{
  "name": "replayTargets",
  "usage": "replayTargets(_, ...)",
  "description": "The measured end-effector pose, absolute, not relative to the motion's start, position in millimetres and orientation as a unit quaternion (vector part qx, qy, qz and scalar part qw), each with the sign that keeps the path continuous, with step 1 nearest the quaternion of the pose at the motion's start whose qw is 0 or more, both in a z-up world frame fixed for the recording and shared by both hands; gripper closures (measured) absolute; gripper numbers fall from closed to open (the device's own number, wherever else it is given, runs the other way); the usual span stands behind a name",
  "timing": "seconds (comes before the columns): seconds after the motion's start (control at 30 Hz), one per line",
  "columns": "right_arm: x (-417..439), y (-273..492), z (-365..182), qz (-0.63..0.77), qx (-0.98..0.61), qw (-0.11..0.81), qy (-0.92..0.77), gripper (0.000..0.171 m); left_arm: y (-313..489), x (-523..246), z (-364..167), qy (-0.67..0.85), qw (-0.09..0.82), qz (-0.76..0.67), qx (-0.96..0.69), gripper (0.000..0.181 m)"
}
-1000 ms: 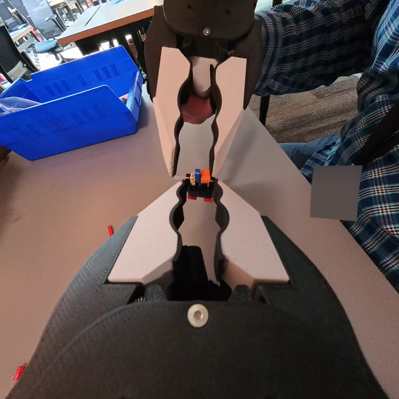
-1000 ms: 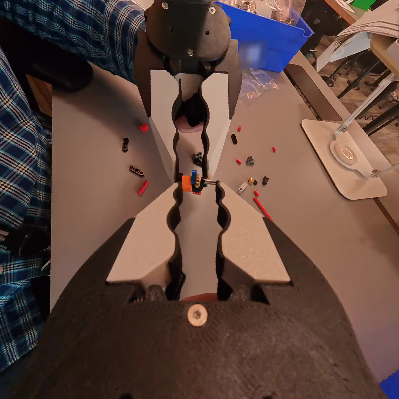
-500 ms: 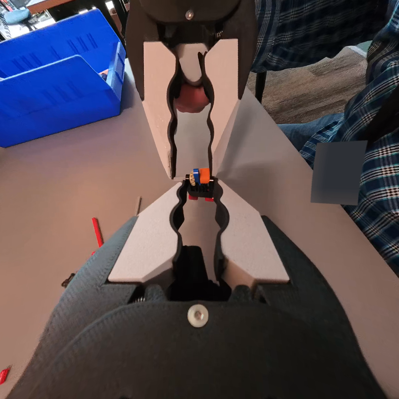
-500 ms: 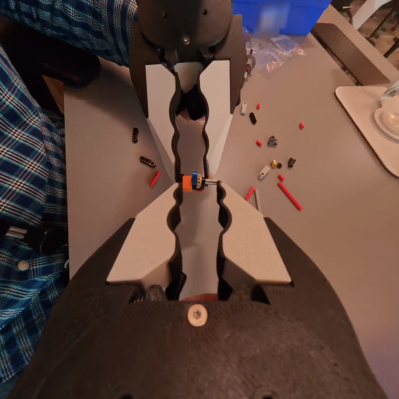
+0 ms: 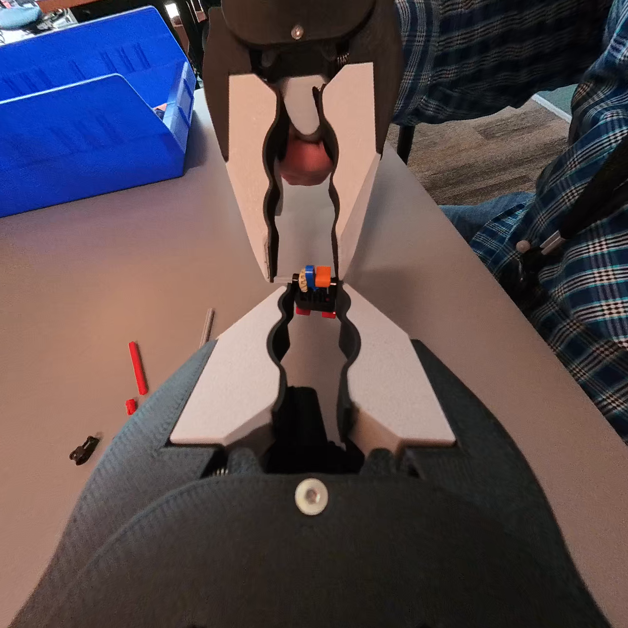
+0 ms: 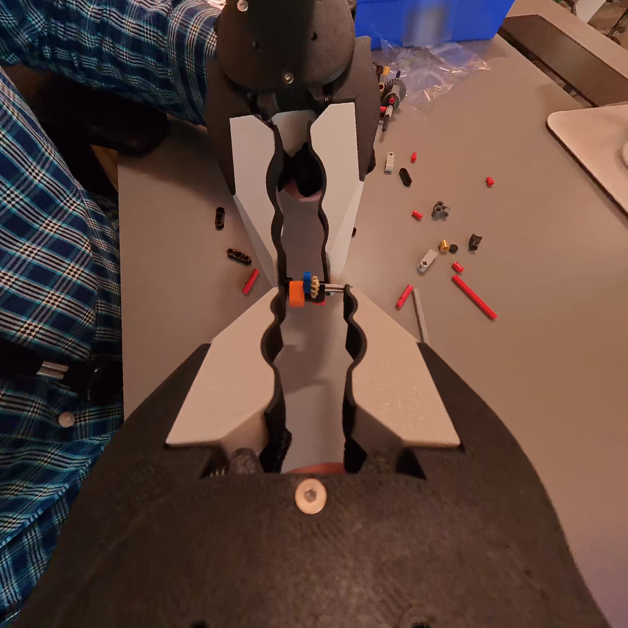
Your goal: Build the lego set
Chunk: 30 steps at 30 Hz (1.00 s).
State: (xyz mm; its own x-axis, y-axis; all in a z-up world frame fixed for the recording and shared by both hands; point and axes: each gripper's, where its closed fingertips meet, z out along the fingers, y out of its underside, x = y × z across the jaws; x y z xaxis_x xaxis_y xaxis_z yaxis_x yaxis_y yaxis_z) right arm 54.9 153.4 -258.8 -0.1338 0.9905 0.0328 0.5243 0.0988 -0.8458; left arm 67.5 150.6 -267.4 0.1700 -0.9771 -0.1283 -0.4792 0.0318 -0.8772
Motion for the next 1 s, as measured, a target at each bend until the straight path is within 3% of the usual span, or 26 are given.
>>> replayTargets(1.0, 83, 156, -316, 0.267, -0.576, 0.316, -0.705, 0.142, 149, 86, -317, 0.693, 0.319, -0.107, -0.638, 0.157)
